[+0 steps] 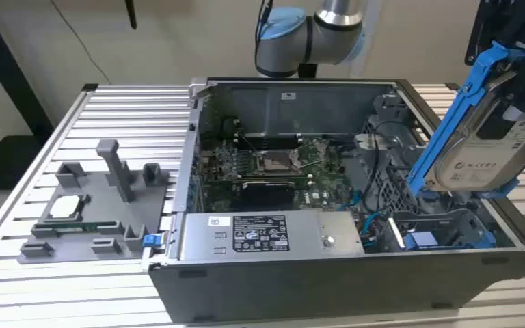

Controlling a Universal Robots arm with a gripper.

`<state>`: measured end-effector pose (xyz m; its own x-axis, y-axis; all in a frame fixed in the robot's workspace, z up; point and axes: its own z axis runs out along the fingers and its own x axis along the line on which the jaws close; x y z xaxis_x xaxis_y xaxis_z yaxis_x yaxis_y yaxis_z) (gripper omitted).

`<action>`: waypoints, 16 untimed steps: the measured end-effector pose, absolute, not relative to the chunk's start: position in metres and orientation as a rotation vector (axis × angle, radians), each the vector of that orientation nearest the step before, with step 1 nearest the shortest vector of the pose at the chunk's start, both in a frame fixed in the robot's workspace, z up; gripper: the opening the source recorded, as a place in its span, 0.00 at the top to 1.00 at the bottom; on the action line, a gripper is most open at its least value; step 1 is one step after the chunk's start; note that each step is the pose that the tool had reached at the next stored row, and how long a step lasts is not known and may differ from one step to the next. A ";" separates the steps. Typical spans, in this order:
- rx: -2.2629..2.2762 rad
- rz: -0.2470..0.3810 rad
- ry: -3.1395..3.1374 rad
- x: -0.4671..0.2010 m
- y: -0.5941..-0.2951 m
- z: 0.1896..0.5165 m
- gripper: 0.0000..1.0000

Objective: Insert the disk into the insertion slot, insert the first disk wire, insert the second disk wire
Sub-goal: 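Insert the disk into the insertion slot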

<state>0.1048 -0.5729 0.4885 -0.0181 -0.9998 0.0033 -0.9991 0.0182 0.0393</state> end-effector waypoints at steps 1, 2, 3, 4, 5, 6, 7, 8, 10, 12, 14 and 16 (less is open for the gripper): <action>2.180 -0.040 -2.220 0.105 -0.573 0.488 1.00; 2.180 -0.040 -2.220 0.105 -0.573 0.488 1.00; 2.180 -0.040 -2.220 0.105 -0.573 0.488 1.00; 2.180 -0.040 -2.220 0.105 -0.573 0.488 1.00; 2.180 -0.040 -2.220 0.105 -0.573 0.488 1.00; 2.180 -0.040 -2.220 0.105 -0.573 0.488 1.00; 2.180 -0.040 -2.220 0.105 -0.573 0.488 1.00; 2.180 -0.040 -2.220 0.105 -0.573 0.488 1.00; 2.180 -0.040 -2.220 0.105 -0.573 0.487 1.00; 2.180 -0.040 -2.220 0.105 -0.573 0.486 1.00; 2.179 -0.040 -2.221 0.105 -0.574 0.484 1.00; 2.178 -0.040 -2.222 0.105 -0.575 0.482 1.00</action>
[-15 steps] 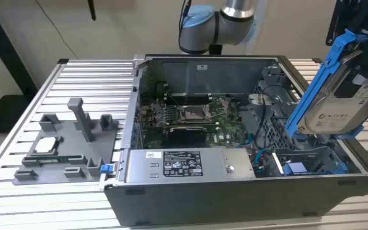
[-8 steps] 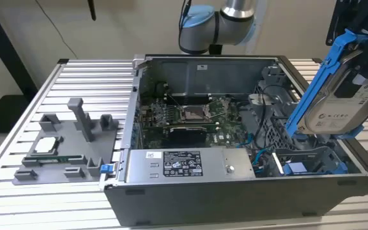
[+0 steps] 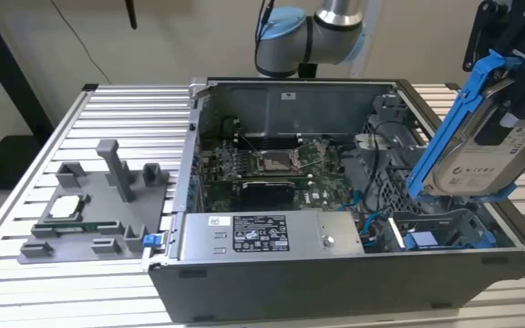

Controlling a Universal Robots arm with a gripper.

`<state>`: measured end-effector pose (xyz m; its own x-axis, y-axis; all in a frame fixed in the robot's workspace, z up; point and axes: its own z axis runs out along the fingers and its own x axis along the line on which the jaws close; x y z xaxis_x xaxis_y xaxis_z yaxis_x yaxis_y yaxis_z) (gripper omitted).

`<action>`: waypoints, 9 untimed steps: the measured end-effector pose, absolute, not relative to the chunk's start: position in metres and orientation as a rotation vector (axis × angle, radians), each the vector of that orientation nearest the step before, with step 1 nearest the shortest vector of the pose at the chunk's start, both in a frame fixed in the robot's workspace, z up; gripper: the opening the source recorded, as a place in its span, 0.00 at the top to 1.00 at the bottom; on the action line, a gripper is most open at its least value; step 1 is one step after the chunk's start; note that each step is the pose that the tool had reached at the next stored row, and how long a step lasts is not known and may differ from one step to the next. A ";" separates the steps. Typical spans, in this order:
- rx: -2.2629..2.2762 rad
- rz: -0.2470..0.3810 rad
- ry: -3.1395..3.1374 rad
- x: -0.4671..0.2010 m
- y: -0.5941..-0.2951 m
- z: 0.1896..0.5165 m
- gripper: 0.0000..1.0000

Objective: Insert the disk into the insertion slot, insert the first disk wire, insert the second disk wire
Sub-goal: 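Insert the disk into the insertion slot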

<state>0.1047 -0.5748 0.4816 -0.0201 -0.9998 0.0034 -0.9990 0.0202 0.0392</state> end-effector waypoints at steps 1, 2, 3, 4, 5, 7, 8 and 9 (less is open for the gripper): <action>2.177 -0.040 -2.223 0.105 -0.575 0.480 1.00; 2.177 -0.040 -2.223 0.105 -0.575 0.479 1.00; 2.176 -0.040 -2.224 0.105 -0.576 0.477 1.00; 2.176 -0.040 -2.224 0.105 -0.576 0.476 1.00; 2.176 -0.040 -2.224 0.105 -0.576 0.475 1.00; 2.176 -0.040 -2.224 0.105 -0.576 0.473 1.00; 2.176 -0.040 -2.224 0.105 -0.576 0.473 1.00; 2.176 -0.040 -2.224 0.105 -0.576 0.473 1.00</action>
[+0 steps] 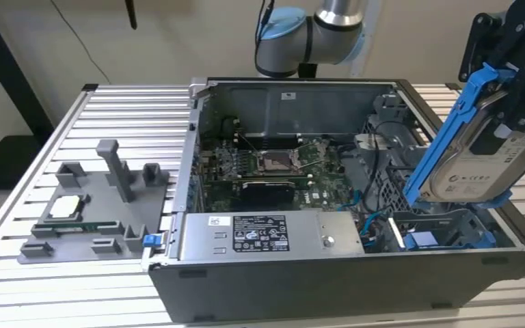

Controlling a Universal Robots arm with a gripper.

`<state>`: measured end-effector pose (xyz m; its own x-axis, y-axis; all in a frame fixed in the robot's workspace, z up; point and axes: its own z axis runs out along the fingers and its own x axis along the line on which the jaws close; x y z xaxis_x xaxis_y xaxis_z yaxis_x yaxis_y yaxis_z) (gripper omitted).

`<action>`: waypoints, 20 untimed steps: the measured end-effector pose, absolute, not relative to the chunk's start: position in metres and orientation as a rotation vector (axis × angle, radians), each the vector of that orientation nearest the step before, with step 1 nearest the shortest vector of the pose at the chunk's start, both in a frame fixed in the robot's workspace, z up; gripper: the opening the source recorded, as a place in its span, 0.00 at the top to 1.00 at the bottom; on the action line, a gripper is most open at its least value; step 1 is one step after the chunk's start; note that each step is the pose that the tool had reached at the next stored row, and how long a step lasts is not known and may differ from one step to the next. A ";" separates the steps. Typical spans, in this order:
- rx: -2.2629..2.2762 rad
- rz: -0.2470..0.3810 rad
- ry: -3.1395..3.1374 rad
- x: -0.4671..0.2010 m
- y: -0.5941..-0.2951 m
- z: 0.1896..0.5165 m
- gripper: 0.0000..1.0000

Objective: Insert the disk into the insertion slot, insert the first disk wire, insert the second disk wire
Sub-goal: 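Insert the disk into the insertion slot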

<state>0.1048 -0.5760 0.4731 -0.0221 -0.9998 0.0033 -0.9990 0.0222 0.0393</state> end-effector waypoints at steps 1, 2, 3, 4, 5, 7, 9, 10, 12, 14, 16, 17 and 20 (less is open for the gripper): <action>2.176 -0.040 -2.224 0.105 -0.576 0.473 1.00; 2.176 -0.040 -2.224 0.105 -0.576 0.473 1.00; 2.176 -0.040 -2.224 0.105 -0.576 0.473 1.00; 2.176 -0.040 -2.224 0.105 -0.576 0.473 1.00; 2.176 -0.040 -2.224 0.105 -0.576 0.473 1.00; 2.176 -0.040 -2.224 0.105 -0.576 0.471 1.00; 2.176 -0.040 -2.224 0.105 -0.576 0.468 1.00; 2.176 -0.040 -2.225 0.105 -0.576 0.466 1.00; 2.177 -0.041 -2.225 0.105 -0.576 0.464 1.00; 2.178 -0.043 -2.227 0.105 -0.576 0.461 1.00; 2.179 -0.045 -2.227 0.106 -0.576 0.458 1.00; 2.179 -0.046 -2.228 0.107 -0.576 0.457 1.00; 2.180 -0.047 -2.228 0.112 -0.576 0.452 1.00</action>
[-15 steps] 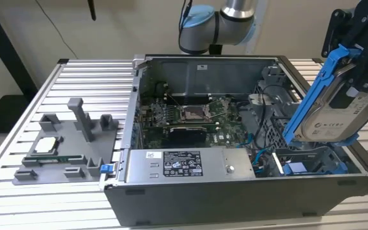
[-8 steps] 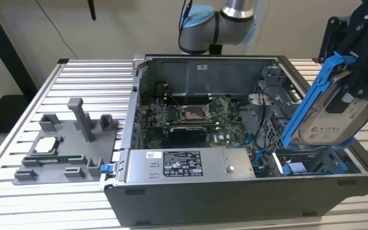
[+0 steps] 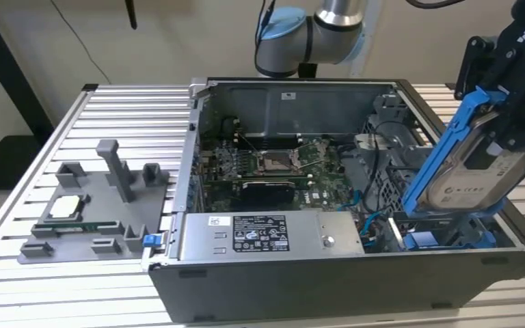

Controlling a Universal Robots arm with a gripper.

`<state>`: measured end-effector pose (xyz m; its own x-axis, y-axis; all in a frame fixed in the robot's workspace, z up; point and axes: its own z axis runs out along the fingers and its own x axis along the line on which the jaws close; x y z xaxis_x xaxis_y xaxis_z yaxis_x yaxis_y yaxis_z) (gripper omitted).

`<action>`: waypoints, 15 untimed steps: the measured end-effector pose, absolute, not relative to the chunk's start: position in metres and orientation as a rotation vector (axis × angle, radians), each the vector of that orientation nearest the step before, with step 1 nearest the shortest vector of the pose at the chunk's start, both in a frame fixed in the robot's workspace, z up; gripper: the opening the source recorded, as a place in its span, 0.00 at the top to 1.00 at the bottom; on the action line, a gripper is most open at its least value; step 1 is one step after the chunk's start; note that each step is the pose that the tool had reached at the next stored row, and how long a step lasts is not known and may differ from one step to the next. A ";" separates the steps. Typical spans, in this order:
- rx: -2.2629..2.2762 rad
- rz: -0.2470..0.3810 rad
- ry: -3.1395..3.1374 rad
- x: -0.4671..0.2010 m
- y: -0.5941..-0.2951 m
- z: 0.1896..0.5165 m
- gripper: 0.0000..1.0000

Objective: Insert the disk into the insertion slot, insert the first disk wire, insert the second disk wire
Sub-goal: 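Insert the disk into the insertion slot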

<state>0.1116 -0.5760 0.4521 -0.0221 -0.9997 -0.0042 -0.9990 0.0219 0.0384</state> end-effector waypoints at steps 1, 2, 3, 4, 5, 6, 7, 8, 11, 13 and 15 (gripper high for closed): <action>2.180 -0.048 -2.229 0.113 -0.576 0.450 1.00; 2.180 -0.048 -2.229 0.114 -0.576 0.448 1.00; 2.180 -0.049 -2.229 0.115 -0.576 0.446 1.00; 2.180 -0.049 -2.229 0.116 -0.576 0.443 1.00; 2.180 -0.049 -2.229 0.116 -0.576 0.441 1.00; 2.180 -0.049 -2.229 0.116 -0.576 0.439 1.00; 2.181 -0.049 -2.229 0.116 -0.576 0.437 1.00; 2.181 -0.049 -2.229 0.116 -0.576 0.436 1.00; 2.182 -0.049 -2.228 0.116 -0.576 0.430 1.00; 2.191 -0.049 -2.219 0.116 -0.576 0.427 1.00; 2.196 -0.049 -2.214 0.116 -0.575 0.423 1.00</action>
